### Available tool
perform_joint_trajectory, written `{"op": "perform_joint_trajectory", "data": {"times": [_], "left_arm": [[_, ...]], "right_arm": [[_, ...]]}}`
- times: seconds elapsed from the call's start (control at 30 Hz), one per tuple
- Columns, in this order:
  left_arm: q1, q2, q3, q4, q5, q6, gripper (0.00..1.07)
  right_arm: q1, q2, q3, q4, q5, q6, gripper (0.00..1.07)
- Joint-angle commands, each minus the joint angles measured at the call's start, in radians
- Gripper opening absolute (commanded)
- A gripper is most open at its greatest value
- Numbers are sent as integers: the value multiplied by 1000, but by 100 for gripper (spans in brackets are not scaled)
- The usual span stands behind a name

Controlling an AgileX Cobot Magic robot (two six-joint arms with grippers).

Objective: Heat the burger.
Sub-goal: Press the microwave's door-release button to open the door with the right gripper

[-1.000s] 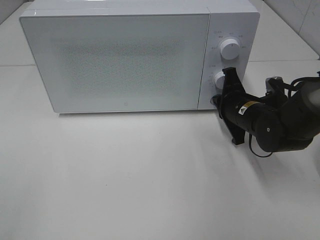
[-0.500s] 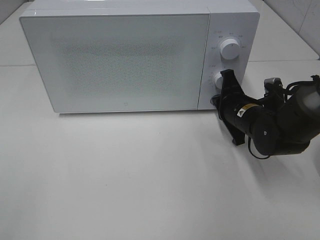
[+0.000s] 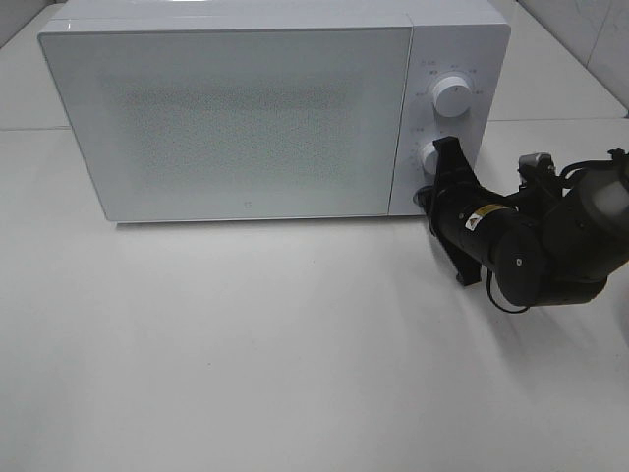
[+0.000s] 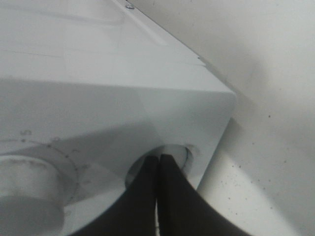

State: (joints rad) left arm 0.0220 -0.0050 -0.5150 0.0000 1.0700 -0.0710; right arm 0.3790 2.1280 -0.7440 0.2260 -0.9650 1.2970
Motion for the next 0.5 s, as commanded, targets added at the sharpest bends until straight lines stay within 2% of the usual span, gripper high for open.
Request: {"op": "perform_joint_trajectory", "data": {"times": [0.03, 0.5], "left_arm": [[-2, -17, -1, -7, 1, -1, 102], [-2, -17, -1, -7, 1, -1, 102]], "right_arm": [[-8, -12, -43, 22, -125, -18, 0], [-20, -12, -82, 21, -126, -20, 0]]}}
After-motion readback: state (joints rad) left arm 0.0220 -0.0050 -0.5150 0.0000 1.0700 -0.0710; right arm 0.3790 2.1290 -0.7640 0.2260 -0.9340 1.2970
